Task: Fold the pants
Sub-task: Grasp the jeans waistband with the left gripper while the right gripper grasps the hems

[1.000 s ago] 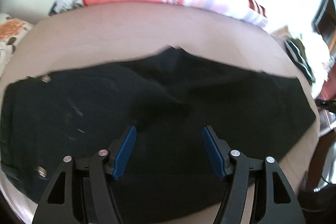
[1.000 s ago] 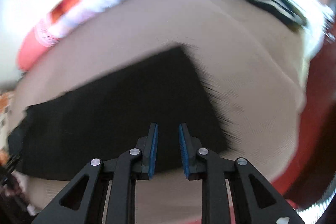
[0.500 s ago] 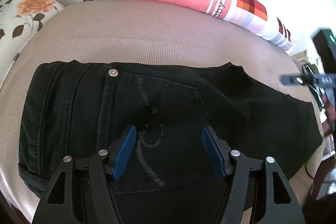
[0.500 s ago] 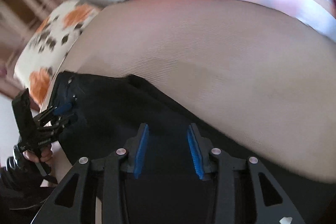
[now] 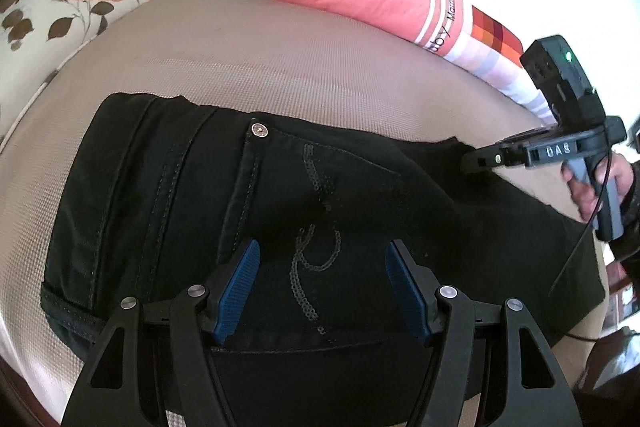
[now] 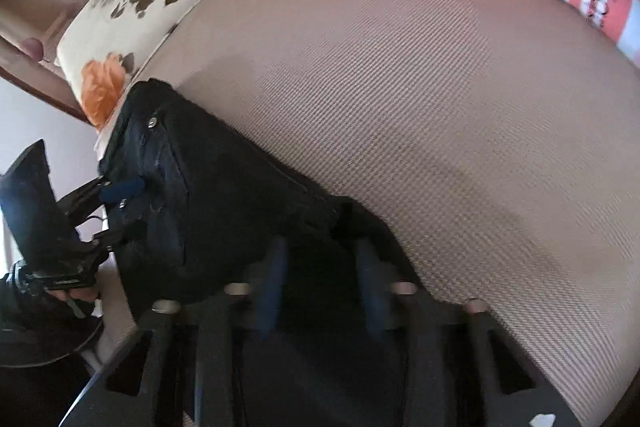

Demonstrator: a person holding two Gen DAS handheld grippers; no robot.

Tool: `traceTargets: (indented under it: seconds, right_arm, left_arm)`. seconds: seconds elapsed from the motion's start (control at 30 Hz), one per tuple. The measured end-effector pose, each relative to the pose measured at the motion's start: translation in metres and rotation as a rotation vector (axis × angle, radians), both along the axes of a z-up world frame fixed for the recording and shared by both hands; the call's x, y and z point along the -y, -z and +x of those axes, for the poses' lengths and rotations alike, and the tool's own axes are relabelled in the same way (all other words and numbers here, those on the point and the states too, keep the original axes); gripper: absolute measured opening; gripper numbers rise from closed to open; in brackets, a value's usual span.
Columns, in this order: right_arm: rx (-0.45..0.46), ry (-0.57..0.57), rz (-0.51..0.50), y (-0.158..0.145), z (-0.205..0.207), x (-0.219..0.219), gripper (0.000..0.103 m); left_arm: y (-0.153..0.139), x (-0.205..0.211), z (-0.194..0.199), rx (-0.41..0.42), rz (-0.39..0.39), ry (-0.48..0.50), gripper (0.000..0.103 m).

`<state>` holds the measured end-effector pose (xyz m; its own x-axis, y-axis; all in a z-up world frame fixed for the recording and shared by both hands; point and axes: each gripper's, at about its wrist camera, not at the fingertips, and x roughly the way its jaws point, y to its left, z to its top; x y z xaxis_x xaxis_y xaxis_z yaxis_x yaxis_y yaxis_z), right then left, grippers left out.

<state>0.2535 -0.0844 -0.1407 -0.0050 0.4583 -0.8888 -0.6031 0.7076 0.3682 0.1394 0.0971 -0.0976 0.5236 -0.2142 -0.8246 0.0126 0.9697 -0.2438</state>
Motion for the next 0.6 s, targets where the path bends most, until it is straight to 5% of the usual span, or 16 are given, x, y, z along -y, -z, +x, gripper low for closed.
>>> traceTargets:
  seconds: [0.17,0.37,0.6]
  right_arm:
    - [0.139,0.059,0.003,-0.023,-0.005,-0.002,0.004]
    - [0.202,0.117,-0.073,-0.002,-0.004,-0.011,0.003]
    - [0.264,0.269,-0.020,-0.042,-0.023,0.020,0.031]
  left_arm:
    - [0.004,0.002,-0.001,0.007,0.016,-0.006,0.066]
    - [0.000,0.015,0.000,0.007,0.084,0.009,0.066]
    - [-0.014,0.052,0.021,0.056,0.069,0.133,0.066]
